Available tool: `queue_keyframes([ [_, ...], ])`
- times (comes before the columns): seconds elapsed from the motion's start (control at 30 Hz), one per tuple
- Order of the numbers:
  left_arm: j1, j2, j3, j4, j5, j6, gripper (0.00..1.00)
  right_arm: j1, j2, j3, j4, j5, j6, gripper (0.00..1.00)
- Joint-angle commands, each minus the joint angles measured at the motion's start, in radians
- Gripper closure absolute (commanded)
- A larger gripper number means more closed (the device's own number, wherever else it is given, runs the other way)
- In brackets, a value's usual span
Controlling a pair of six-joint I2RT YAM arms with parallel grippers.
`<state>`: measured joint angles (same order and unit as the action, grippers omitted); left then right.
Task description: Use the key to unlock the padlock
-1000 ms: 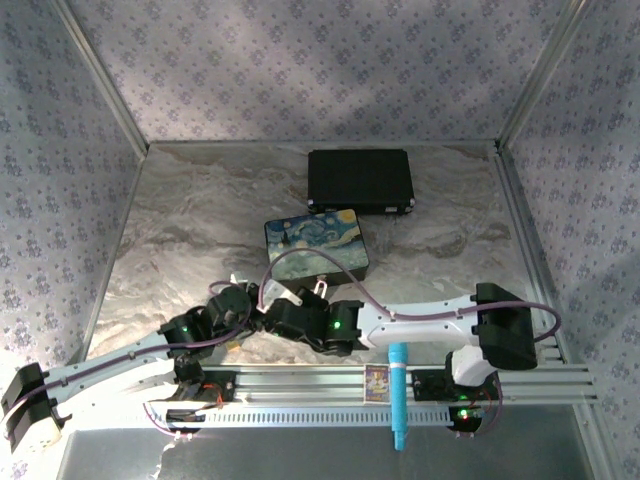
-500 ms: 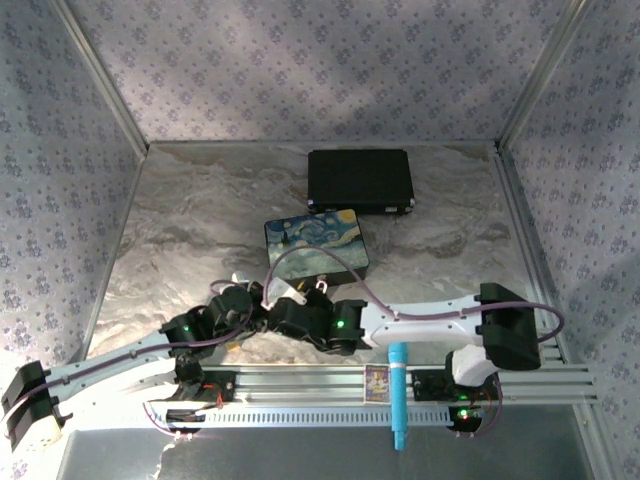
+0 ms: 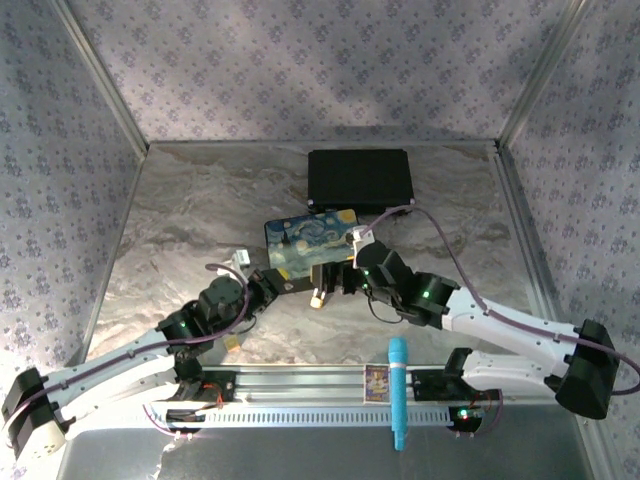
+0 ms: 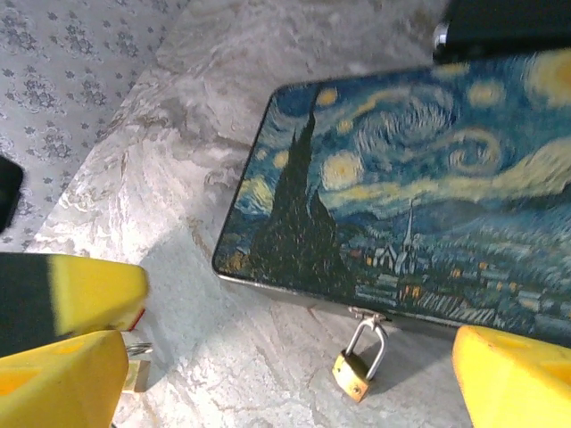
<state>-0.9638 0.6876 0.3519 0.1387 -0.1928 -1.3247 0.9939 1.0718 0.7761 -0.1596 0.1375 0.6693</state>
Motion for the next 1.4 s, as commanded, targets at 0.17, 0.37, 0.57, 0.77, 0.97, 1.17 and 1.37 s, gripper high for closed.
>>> queue_keyframes([
  [0.17,0.006,-0.062,-0.089,0.297,0.02,0.177,1.0,-0.02,-0.047,-0.259,0.533,-0.139,0.275,0.02],
  [0.37,0.007,-0.066,-0.151,0.448,0.015,0.154,1.0,-0.02,0.025,-0.318,0.88,-0.235,0.36,0.23],
  [0.57,0.005,-0.083,-0.191,0.56,0.009,0.16,1.0,-0.009,0.212,-0.321,1.245,-0.341,0.461,0.4],
  [0.77,0.006,-0.107,-0.194,0.55,-0.001,0.155,1.0,0.024,0.275,-0.267,1.282,-0.38,0.456,0.52],
  [0.97,0.005,-0.13,-0.21,0.564,-0.031,0.13,1.0,0.04,0.335,-0.258,1.347,-0.39,0.492,0.59],
  [1.17,0.007,-0.159,-0.206,0.545,-0.031,0.131,1.0,0.055,0.403,-0.224,1.369,-0.409,0.505,0.63],
  [1.37,0.007,-0.174,-0.217,0.536,-0.041,0.122,1.0,0.054,0.42,-0.212,1.376,-0.416,0.513,0.73],
])
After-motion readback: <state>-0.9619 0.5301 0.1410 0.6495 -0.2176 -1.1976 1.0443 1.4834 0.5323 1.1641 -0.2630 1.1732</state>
